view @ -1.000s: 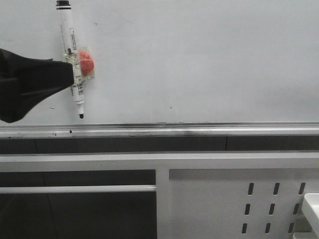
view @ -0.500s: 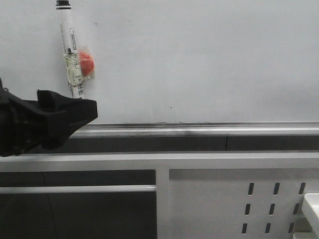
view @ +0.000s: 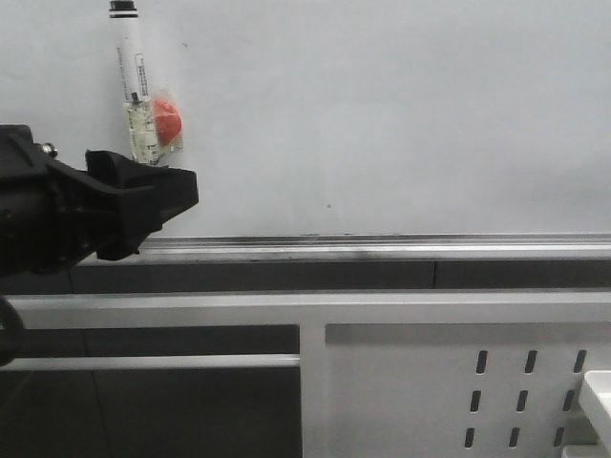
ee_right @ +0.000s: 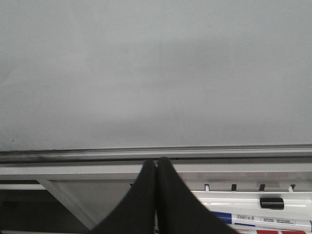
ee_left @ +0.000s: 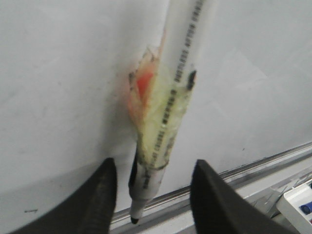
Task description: Write number 1 on whiteboard
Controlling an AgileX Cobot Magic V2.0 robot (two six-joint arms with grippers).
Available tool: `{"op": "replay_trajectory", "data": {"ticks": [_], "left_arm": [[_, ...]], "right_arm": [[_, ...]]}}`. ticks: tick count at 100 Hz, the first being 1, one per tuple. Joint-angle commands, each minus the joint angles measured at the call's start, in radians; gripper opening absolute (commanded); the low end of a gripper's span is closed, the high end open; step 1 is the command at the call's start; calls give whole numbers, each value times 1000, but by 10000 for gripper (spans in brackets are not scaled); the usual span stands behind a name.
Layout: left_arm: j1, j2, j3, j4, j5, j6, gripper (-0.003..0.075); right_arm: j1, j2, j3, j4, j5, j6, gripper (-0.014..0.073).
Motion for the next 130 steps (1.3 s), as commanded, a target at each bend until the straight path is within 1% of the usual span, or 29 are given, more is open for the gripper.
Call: {"op": "replay_trajectory", "data": {"ticks": [1,2,5,16,28,37,48,55,61,65,67,72,79,83,86,88,89,90,92,96,104,109,119,130], "left_arm": [[-4,-24,-23,-15,-231,-8,93],[-4,-24,-23,-15,-231,-8,74],[-4,-24,-23,-15,-231,-8,-18],[-4,-24,-19,-5,-231,-8,-20],[-4,-24,2,59,-231,-8,-20],[-4,-24,19,143,-229,-8,-20],[-4,-28,23,295,-217,-8,-20],[-4,-39,23,380,-178,0,-20],[-4,-62,21,415,-88,2,-20],[-4,-86,18,434,-29,5,-20],[-4,-95,18,439,19,14,-20],[-4,-141,17,458,82,33,-20],[-4,-212,4,522,201,60,-20],[-4,-251,-13,603,327,60,-20],[-4,-285,-25,667,391,60,-20],[-4,-311,-35,713,478,58,-20],[-4,-327,-41,742,499,58,-20],[-6,-335,-43,755,540,53,-20],[-10,-359,-51,786,580,50,-20],[-21,-404,-66,814,700,50,-20],[-39,-473,-94,820,886,50,-20],[-51,-508,-104,813,936,50,-20],[-56,-550,-110,813,950,50,-20],[-56,-555,-110,815,965,50,-20]], "right_arm": [[7,17,-25,10,-84,-9,-69],[6,17,-25,10,-84,-9,-69],[8,17,-25,10,-84,-9,-69],[34,17,-25,10,-77,-9,-69],[111,17,-25,10,-48,-23,-69],[217,22,-25,10,-26,-43,-69],[416,72,-60,-4,8,-114,-69],[536,123,-105,-52,50,-136,-69],[620,169,-156,-108,84,-136,-65],[655,206,-185,-131,101,-136,-53],[673,225,-202,-139,104,-136,-37],[706,270,-236,-141,101,-136,14],[737,334,-270,-141,75,-136,129],[748,374,-282,-141,53,-136,225],[753,400,-287,-141,31,-136,292],[756,420,-286,-139,13,-136,338],[758,426,-288,-137,7,-136,366],[760,439,-287,-136,-5,-136,379],[763,457,-287,-130,-21,-136,412],[769,484,-287,-117,-47,-136,450],[794,550,-295,-99,-105,-136,449],[813,583,-307,-92,-127,-136,440],[870,638,-340,-88,-175,-138,421],[950,699,-383,-107,-239,-159,421]]}}
